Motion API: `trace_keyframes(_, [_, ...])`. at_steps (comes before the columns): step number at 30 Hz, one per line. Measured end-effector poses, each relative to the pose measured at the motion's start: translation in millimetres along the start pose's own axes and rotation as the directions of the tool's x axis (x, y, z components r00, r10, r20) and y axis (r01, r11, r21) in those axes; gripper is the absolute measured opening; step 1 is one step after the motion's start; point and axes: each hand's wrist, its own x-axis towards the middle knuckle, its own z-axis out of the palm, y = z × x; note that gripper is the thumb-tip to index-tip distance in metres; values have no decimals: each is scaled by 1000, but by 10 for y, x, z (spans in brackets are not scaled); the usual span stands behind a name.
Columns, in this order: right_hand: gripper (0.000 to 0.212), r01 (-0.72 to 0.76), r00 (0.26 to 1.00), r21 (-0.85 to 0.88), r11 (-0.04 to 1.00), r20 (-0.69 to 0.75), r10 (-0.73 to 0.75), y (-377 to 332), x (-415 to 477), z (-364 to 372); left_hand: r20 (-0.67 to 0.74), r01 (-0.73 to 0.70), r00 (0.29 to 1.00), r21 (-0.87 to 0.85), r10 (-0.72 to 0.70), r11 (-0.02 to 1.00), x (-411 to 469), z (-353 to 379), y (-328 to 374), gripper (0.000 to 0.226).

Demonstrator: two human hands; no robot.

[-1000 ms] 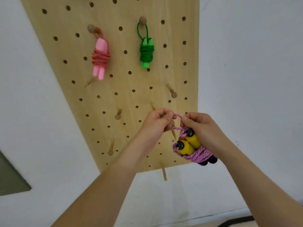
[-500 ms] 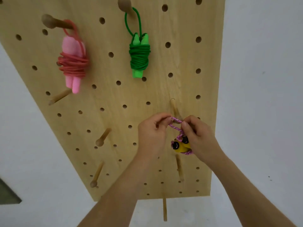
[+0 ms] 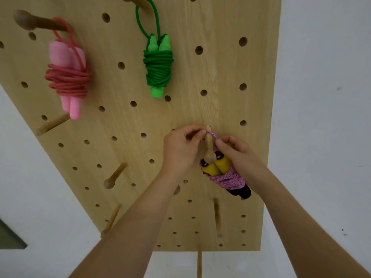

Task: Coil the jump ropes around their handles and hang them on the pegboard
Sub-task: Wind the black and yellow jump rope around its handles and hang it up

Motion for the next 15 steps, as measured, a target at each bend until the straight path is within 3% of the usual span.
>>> trace_keyframes(3, [30,57,998,-95,994,-31,-60,43,-18,-45,-19,1,1000,62,0,998,93,33,-13,9])
trace_keyframes(7, [62,135,975,-418,898,-104,-195,184,-114,-53,-52,-26,998,62,29,998,141,48,13,7])
trace_keyframes(9, [55,162,963,-536,829,-98,-252,276,-146,-42,-24,-64,998,56,65,996,132,15,6,15])
trace_keyframes(12, [35,220,944,-614,758,-61,-324,305,-161,-61,128,-174,980,174,152,969,79,-82,-17,30])
trace_keyframes(15, [37,213,935,-626,750,-92,-343,290,-185,-57,257,-263,948,308,187,914,54,-171,-8,42])
